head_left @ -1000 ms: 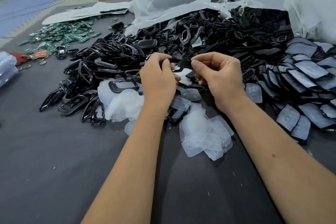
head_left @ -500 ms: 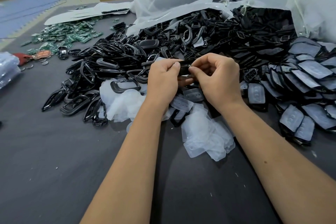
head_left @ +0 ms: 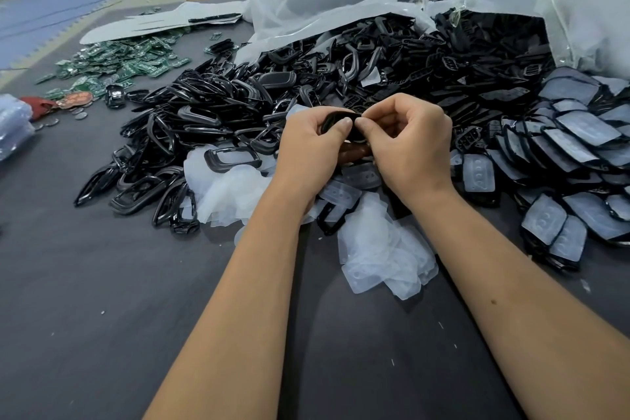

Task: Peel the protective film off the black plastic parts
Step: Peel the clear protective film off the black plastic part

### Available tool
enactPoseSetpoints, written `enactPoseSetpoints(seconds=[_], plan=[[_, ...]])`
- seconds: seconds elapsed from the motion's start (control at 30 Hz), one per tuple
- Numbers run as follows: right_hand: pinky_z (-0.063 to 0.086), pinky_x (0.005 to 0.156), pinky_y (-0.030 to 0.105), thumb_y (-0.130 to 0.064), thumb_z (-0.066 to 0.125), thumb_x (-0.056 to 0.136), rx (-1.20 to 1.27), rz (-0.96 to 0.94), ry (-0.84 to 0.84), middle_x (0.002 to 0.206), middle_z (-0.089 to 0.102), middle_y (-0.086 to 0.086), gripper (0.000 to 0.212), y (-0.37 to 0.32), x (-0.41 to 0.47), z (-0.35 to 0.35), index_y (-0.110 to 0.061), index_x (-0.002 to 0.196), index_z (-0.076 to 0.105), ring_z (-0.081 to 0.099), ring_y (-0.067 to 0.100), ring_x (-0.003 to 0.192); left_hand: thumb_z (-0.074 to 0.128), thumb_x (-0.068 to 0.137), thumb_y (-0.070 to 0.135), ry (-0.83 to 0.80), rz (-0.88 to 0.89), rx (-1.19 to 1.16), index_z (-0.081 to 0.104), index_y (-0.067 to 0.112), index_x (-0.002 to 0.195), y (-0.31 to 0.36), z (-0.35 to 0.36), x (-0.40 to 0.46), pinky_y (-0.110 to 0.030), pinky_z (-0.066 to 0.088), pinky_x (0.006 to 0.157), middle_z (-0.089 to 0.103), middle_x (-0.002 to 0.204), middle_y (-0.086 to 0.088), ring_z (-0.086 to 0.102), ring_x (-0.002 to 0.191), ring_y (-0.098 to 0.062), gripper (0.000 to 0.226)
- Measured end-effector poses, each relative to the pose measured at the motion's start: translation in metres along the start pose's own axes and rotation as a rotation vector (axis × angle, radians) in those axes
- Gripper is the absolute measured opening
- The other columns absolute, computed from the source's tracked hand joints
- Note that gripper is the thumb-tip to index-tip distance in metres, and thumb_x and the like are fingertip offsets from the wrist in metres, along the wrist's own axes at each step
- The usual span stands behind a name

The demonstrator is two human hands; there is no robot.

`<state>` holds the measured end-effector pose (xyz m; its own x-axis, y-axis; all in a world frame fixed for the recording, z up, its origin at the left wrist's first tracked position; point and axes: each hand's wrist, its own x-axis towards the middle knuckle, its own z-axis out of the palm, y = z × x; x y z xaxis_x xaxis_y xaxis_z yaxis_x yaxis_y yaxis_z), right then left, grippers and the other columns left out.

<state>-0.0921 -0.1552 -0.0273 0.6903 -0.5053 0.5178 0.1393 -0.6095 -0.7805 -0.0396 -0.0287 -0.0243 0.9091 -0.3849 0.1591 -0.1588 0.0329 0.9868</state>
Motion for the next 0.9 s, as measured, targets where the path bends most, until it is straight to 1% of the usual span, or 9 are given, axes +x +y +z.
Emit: enactPoseSetpoints(seconds=[0.1,0.23,0.33,0.4,0.47,0.6,0.77,0.83,0.9], plan=[[0.059,0.075,0.029,-0.018,0.081,0.086,0.01,0.027,0.015,0.077,0.073,-0.006,0.007,0.0,0.0,0.0,-0.012,0.085,0.077,0.07,0.008,0.07,0.054,0.103,0.002,0.003,-0.007,0.008,0.07,-0.008,0.099,-0.001,0.001,0.001,-0.034,0.063,0.07,0.073,0.083,-0.018,0.077,0.078,-0.03,0.019],[0.059,0.073,0.031,-0.019,0.082,0.085,0.02,0.065,-0.005,0.075,0.072,-0.007,0.011,0.001,0.0,0.002,-0.015,0.085,0.072,0.068,0.007,0.068,0.056,0.101,0.001,0.048,0.029,0.068,0.07,0.0,0.089,-0.006,0.003,0.002,-0.039,0.064,0.07,0.071,0.071,0.001,0.077,0.072,-0.029,0.019],[0.058,0.067,0.034,-0.024,0.084,0.084,0.05,0.116,-0.018,0.072,0.07,-0.005,0.025,0.003,0.001,0.002,-0.017,0.092,0.061,0.066,0.01,0.061,0.057,0.101,0.0,0.058,0.025,0.04,0.068,0.008,0.084,-0.007,0.003,0.002,-0.035,0.063,0.066,0.072,0.073,-0.008,0.077,0.07,-0.029,0.022],[0.058,0.062,0.037,-0.027,0.085,0.084,0.076,0.168,-0.034,0.073,0.069,-0.004,0.03,0.004,0.002,0.001,-0.017,0.095,0.059,0.065,0.014,0.059,0.057,0.102,0.001,0.057,0.024,0.006,0.068,0.007,0.088,-0.006,0.003,0.002,-0.033,0.062,0.065,0.072,0.079,-0.018,0.077,0.072,-0.031,0.019],[0.056,0.053,0.034,-0.03,0.086,0.085,0.173,0.253,-0.069,0.076,0.066,-0.001,0.03,0.005,0.003,-0.001,-0.016,0.098,0.062,0.064,0.013,0.06,0.056,0.103,0.002,0.035,0.013,-0.072,0.069,0.002,0.096,-0.004,0.001,0.001,-0.031,0.061,0.064,0.073,0.089,-0.026,0.077,0.074,-0.032,0.015],[0.05,0.046,0.025,-0.022,0.081,0.091,0.459,0.359,-0.225,0.067,0.067,-0.003,0.019,0.008,0.006,-0.003,-0.005,0.094,0.072,0.063,0.008,0.056,0.056,0.104,0.005,-0.023,0.011,-0.133,0.069,0.003,0.102,-0.001,0.001,0.0,-0.027,0.059,0.062,0.075,0.088,-0.016,0.077,0.076,-0.029,0.014],[0.05,0.048,0.023,-0.012,0.08,0.091,0.513,0.371,-0.243,0.068,0.07,-0.001,0.009,0.009,0.008,-0.006,-0.011,0.087,0.072,0.067,0.013,0.063,0.053,0.105,0.008,0.013,0.029,-0.038,0.073,0.007,0.105,-0.002,0.001,0.001,-0.034,0.061,0.069,0.073,0.09,-0.01,0.074,0.076,-0.02,0.019],[0.05,0.049,0.022,-0.007,0.079,0.09,0.539,0.384,-0.25,0.069,0.071,-0.002,0.011,0.009,0.008,-0.006,-0.012,0.086,0.07,0.068,0.013,0.064,0.055,0.103,0.004,0.045,0.053,-0.032,0.075,0.01,0.103,-0.002,-0.001,0.002,-0.031,0.06,0.068,0.075,0.089,-0.008,0.074,0.075,-0.017,0.021],[0.051,0.05,0.021,-0.005,0.079,0.089,0.561,0.386,-0.247,0.068,0.071,-0.002,0.011,0.011,0.009,-0.007,-0.01,0.088,0.07,0.067,0.012,0.062,0.059,0.1,0.0,0.068,0.074,-0.047,0.076,0.01,0.1,-0.002,-0.002,0.001,-0.027,0.06,0.067,0.074,0.079,-0.001,0.074,0.072,-0.015,0.02]])
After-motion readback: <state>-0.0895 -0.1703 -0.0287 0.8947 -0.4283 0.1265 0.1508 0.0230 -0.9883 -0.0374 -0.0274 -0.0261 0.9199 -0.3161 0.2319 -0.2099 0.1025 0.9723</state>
